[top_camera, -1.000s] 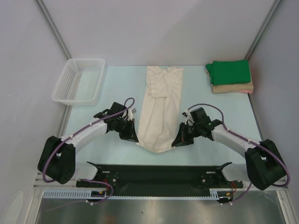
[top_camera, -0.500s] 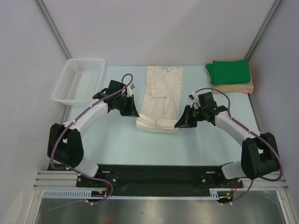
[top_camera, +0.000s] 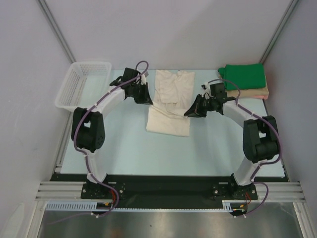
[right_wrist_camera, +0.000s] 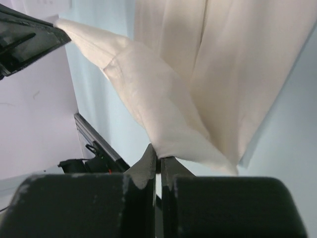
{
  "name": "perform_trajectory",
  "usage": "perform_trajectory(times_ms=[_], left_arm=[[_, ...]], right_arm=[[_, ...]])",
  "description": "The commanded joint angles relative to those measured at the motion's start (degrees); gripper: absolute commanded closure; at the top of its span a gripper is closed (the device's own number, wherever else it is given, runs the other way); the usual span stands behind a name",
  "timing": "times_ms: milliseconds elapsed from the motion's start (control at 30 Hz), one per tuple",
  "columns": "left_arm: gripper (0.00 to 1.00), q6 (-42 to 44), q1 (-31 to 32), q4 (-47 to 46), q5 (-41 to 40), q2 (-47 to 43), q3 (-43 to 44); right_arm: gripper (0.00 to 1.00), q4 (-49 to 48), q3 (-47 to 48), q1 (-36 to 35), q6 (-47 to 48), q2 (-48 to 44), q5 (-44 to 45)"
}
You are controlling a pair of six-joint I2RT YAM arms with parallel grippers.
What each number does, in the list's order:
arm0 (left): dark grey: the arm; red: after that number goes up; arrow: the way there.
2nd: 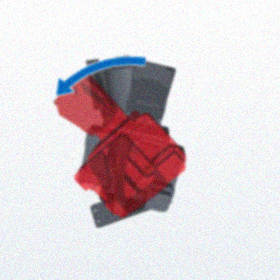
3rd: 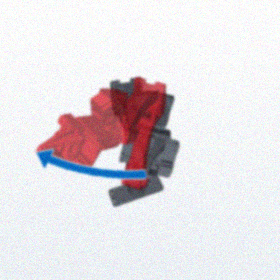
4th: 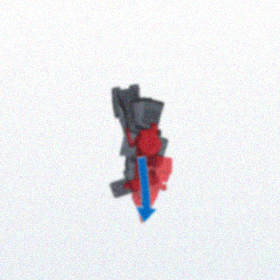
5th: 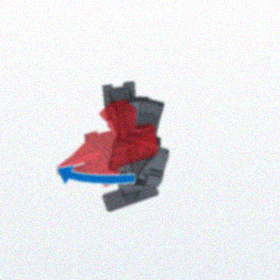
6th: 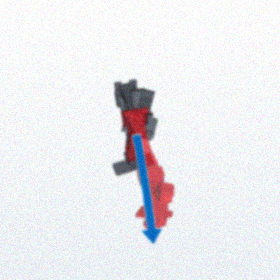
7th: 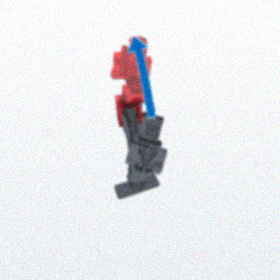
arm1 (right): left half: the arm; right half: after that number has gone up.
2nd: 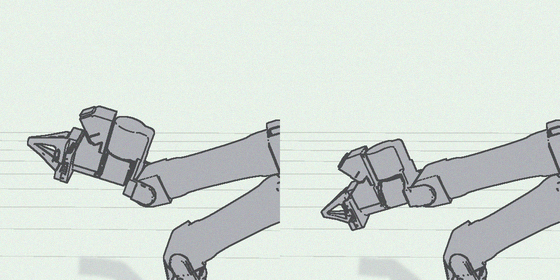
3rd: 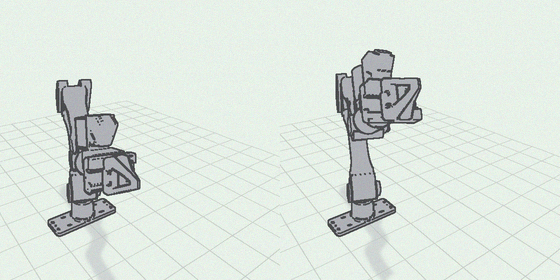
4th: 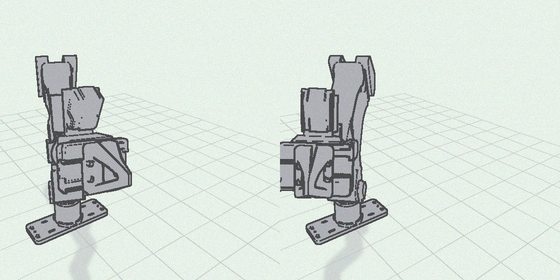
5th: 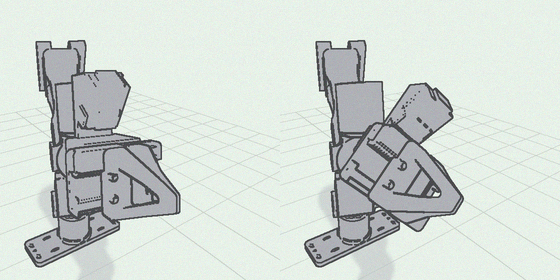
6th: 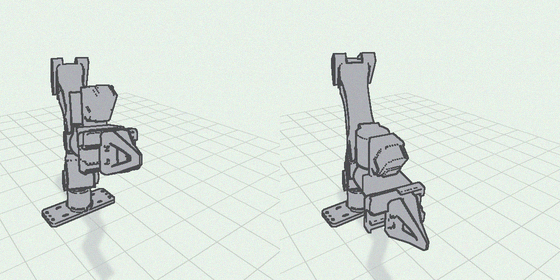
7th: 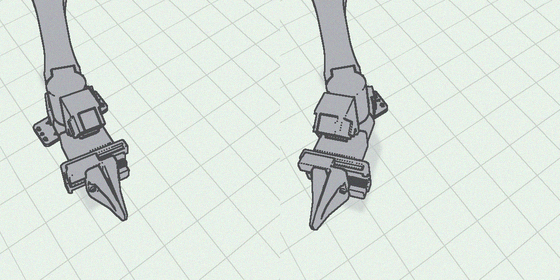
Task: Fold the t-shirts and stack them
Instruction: Fold the tshirt
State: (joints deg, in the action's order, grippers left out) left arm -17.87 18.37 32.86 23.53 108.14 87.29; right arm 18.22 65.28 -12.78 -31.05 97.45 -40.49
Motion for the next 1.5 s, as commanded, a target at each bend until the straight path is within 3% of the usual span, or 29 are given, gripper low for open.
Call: perform_trajectory(times_ms=[0, 67, 133, 233, 300, 400, 500, 567, 700, 900, 1100, 1333, 1467], left_arm=[[0.96, 2.57, -0.88, -2.63, -2.95, 4.78, 9.45], [0.73, 2.4, -0.88, -2.54, -5.59, 8.92, 12.81], [0.69, 2.84, -1.14, -3.33, -7.52, 10.25, 16.49], [0.54, 2.93, -2.1, -4.3, -10.16, 9.55, 18.53], [0.43, 2.93, -3.07, -3.25, -10.35, 6.4, 16.79], [0.43, 1.87, -5.53, -0.27, -5.36, -0.17, 8.1], [0.41, 0.38, -7.91, 1.06, 5.27, -5.2, -3.32], [0.41, -0.15, -8.79, 1.51, 13.07, -6.09, -10.27], [0.41, -1.9, -8.88, 0.1, 18.13, -5.66, -17.66], [0.35, -2.96, -8.88, -1.48, 17.61, -2.06, -17.07], [0.35, -1.91, -8.27, -0.87, 16.82, 2.6, -14.69], [0.41, -1.91, -5.9, -1.57, 16.2, 5.77, -13.72], [0.52, -2.61, -4.75, -2.27, 16.29, 7.35, -12.58]], right_arm=[[1.0, -4.76, 4.76, 1.08, -0.42, 4.83, 0.84], [0.8, -6.6, 5.91, 1.96, -0.77, 7.13, 1.81], [0.65, -7.67, 8.89, 2.75, 0.11, 9.15, 3.3], [0.5, -9.07, 11.53, 5.21, 0.37, 7.86, 5.33], [0.46, -5.85, 12.15, 6.79, 2.13, 6.18, 6.21], [0.46, -0.83, 9.01, 7.85, 2.83, 2.32, 3.68], [0.46, 2.43, 0.84, 6.89, 2.66, -1.9, 0.51], [0.46, 1.74, -5.73, 6.01, 1.52, -3.31, -0.02], [0.46, -0.98, -13.32, 2.94, -1.03, -3.67, -0.64], [0.47, -3.97, -14.48, 0.21, -3.58, -0.33, -0.03], [0.48, -6.26, -11.93, -0.41, -5.25, 4.32, -0.03], [0.51, -7.58, -10.52, -1.2, -6.13, 8.02, -0.03], [0.55, -8.02, -10.17, -1.73, -6.39, 9.34, -0.12]])
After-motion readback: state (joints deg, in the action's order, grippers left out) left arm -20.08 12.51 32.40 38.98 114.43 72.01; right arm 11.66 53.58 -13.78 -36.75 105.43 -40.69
